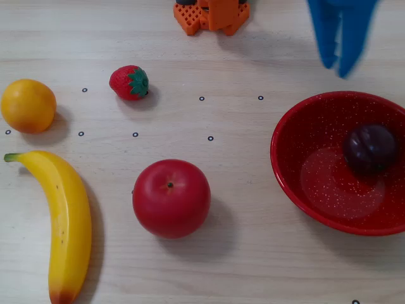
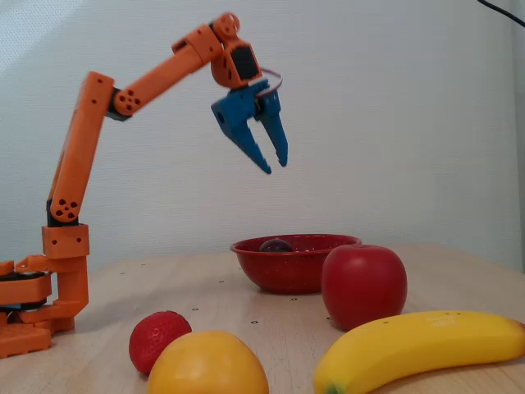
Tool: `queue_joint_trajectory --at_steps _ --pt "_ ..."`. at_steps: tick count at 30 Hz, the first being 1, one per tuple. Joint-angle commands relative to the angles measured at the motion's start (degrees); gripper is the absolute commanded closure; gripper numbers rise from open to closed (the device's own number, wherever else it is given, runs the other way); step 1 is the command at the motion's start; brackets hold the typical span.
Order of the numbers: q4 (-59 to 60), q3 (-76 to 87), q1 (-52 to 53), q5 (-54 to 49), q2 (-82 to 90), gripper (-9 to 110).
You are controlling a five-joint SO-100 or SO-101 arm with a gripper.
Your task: Put the plum in the red bowl.
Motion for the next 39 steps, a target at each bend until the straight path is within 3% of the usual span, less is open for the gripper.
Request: queue_joint_trajectory --at_steps 1,27,39 --pt "4.9 -0.1 -2.1 0.0 8.7 101" --pt "-8.4 57.7 -15.6 3.2 64.6 101" --pt "-31.6 94.4 -23.3 5.1 89.6 101"
